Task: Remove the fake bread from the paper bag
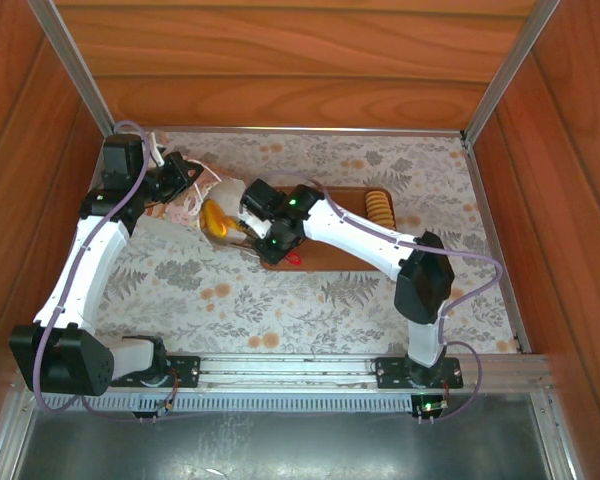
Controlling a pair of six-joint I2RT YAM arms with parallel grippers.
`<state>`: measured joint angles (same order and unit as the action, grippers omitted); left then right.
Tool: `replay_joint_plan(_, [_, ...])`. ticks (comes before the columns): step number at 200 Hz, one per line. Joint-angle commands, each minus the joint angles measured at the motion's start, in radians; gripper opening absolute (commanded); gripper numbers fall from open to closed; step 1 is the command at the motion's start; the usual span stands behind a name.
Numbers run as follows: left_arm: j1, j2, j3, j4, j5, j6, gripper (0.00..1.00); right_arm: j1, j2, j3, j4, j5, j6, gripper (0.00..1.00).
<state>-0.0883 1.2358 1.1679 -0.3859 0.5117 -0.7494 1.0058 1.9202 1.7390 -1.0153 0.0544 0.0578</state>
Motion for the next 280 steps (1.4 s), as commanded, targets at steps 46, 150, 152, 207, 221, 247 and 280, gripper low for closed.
replay_joint_plan(46, [-0.005, 0.013, 0.043, 0.002, 0.007, 0.001, 0.00, 0.059, 0.099, 0.110, -0.055, 0.206, -0.032, 0.39])
replay_joint_plan(150, [-0.005, 0.016, 0.040, 0.002, 0.005, 0.001, 0.00, 0.074, 0.126, 0.105, -0.086, 0.318, -0.022, 0.41])
replay_joint_plan(152, [-0.004, 0.017, 0.040, 0.002, 0.007, 0.002, 0.00, 0.074, 0.127, 0.105, -0.085, 0.319, -0.020, 0.41])
replay_joint_plan(207, [-0.005, 0.023, 0.040, 0.002, 0.011, 0.002, 0.00, 0.074, 0.098, 0.084, -0.044, 0.298, 0.011, 0.35])
replay_joint_plan(221, [-0.005, 0.023, 0.039, 0.002, 0.008, 0.003, 0.00, 0.073, 0.084, 0.083, -0.041, 0.303, 0.023, 0.33])
replay_joint_plan(247, [-0.005, 0.021, 0.039, 0.002, 0.008, 0.002, 0.00, 0.068, 0.044, 0.075, -0.038, 0.288, 0.042, 0.29])
replay_joint_plan(280, [-0.005, 0.021, 0.036, 0.002, 0.008, 0.002, 0.00, 0.027, -0.064, -0.015, 0.031, 0.131, 0.091, 0.27])
